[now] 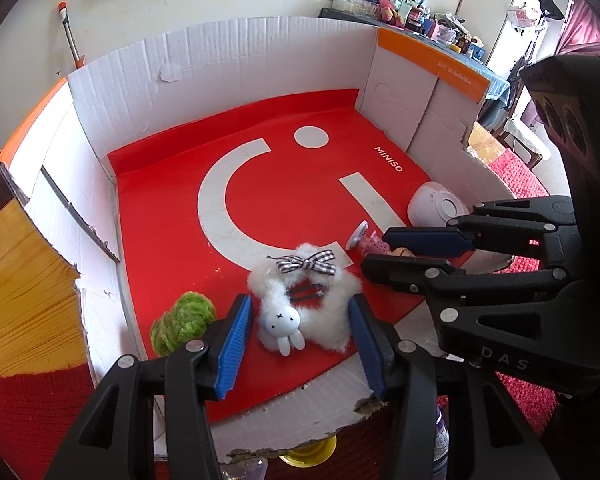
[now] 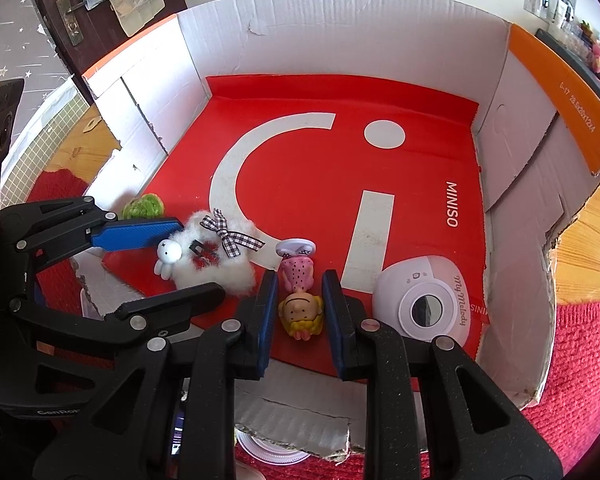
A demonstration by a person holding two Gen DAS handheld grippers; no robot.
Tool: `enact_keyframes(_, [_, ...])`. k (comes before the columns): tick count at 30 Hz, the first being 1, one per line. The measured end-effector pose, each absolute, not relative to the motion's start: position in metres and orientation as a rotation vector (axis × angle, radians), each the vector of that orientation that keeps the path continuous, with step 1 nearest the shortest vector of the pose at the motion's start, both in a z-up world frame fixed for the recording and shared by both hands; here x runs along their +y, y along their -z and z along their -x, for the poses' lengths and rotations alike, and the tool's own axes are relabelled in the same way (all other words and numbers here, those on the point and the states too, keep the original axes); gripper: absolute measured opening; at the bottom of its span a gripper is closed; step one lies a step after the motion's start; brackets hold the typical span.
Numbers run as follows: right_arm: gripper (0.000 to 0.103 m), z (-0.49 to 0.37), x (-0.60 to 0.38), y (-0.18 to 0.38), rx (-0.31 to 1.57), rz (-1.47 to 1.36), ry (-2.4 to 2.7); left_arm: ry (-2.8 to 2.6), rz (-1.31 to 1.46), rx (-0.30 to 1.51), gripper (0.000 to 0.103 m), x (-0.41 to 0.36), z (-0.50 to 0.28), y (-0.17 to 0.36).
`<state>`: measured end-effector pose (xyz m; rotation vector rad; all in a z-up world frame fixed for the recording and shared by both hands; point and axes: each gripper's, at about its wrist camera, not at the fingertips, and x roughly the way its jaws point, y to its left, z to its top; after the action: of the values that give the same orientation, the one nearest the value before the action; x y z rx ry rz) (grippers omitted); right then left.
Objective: Organize objects
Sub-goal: 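Carry the doll into the box with right tool while left tool carries the bunny in, then open both tools to release the doll and bunny on the box floor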
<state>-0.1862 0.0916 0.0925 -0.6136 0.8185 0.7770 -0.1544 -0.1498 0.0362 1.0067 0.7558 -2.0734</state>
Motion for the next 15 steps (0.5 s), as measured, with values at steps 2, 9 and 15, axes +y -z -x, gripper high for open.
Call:
enact_keyframes(2, [0.022, 0.1857, 0.0897, -0.0940, 0.817, 0.616, -0.782, 2.074, -1.005, 0.753, 0.053, -0.1496, 0.1545, -0.0367])
enact_keyframes(9, [0.022, 0.1869, 0.0889, -0.0949, 0.812, 0.626, -0.797, 2.076, -1.001, 0.748, 0.053, -0.1487, 0.1540, -0.0396])
enact_keyframes(15, [0.022, 0.1874, 0.0892, -0.0953, 0.804, 0.632, -0.810, 2.075, -0.988, 0.745, 0.057, -0.1476, 0.1532, -0.0426])
